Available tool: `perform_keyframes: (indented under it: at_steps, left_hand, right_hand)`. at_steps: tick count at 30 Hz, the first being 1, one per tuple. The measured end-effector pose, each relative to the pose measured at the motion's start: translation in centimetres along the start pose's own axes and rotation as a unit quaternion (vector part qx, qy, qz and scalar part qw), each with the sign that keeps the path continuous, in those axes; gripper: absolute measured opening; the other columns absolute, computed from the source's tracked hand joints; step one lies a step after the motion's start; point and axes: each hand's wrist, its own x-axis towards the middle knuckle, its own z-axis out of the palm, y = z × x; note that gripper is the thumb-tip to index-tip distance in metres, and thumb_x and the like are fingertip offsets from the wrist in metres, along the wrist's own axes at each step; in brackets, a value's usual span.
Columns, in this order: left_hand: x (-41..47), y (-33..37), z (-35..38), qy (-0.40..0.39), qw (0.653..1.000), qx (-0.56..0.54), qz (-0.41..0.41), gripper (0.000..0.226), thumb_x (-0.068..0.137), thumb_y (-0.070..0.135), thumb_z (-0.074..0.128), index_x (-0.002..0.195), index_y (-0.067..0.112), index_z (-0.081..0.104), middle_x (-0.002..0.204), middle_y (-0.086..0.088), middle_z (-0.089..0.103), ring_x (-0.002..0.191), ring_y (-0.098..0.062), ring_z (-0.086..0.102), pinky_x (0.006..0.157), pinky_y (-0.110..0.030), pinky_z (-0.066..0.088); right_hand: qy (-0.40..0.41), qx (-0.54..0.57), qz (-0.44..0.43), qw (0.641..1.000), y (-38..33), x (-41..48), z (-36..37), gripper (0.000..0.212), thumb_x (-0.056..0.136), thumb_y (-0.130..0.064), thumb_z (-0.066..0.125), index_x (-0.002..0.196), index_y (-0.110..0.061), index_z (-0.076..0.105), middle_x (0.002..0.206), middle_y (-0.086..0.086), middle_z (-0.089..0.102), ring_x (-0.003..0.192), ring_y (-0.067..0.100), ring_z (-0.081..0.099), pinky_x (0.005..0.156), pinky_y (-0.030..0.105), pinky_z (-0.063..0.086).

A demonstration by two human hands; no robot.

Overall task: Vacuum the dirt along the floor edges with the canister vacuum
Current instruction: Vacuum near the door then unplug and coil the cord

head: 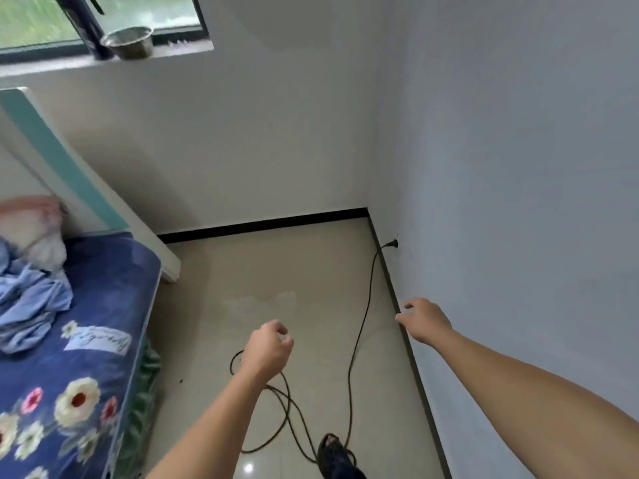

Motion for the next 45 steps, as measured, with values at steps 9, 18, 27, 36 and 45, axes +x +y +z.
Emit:
perform_keyframes:
  at_steps: [9,18,27,36,45]
  left_hand:
    - [16.8,12.0,-5.4,-0.051,0.994,0.073,0.068,0.022,0.089,0.025,0.054,0.107,0.016,0.064,0.101,-0.007,0.070,0.089,-0.027,0.063,0.074,-0.029,0.051]
    - [39.4,19.6,-2.7,-0.096,0.985,0.119,0.084,0.023,0.089,0.024,0.053,0.107,0.017,0.064,0.097,-0.007,0.069,0.088,-0.027,0.062,0.075,-0.030,0.051]
    - [51.9,22.8,2.4,-0.197,0.969,0.123,0.080,0.022,0.090,0.023,0.054,0.110,0.016,0.063,0.089,-0.004,0.064,0.082,-0.025,0.058,0.071,-0.028,0.046]
    - [64.9,16.3,13.3,-0.284,0.938,0.174,0.092,0.010,0.091,0.021,0.055,0.099,0.020,0.062,0.083,-0.004,0.067,0.080,-0.023,0.060,0.068,-0.026,0.041]
    - [72.4,8.9,16.7,-0.343,0.907,0.222,0.105,0.008,0.089,0.015,0.059,0.086,0.022,0.062,0.077,-0.005,0.067,0.079,-0.026,0.067,0.065,-0.029,0.049]
  right_hand:
    - [-0.007,0.121,0.093,0.988,-4.3,14.1,-4.1,0.035,0.093,-0.034,0.057,0.122,-0.014,0.062,0.119,0.007,0.064,0.101,0.024,0.061,0.083,0.034,0.050]
    - [-0.002,0.214,0.189,0.959,-8.9,35.9,-1.8,0.031,0.093,-0.028,0.056,0.076,-0.017,0.033,0.072,0.007,0.049,0.067,0.021,0.047,0.063,0.029,0.033]
    - [0.007,0.274,0.315,0.909,-9.5,46.9,1.5,0.039,0.092,-0.031,0.059,0.102,0.006,0.068,0.077,0.015,0.068,0.075,0.031,0.069,0.073,0.040,0.057]
    - [0.136,0.393,0.432,0.800,-3.6,59.4,10.5,0.034,0.092,-0.034,0.063,0.096,-0.001,0.070,0.082,0.013,0.064,0.072,0.027,0.060,0.068,0.032,0.047]
    - [0.285,0.552,0.437,0.651,-1.9,66.7,16.8,0.022,0.101,-0.034,0.048,0.089,-0.017,0.054,0.086,0.010,0.073,0.079,0.022,0.071,0.086,0.044,0.057]
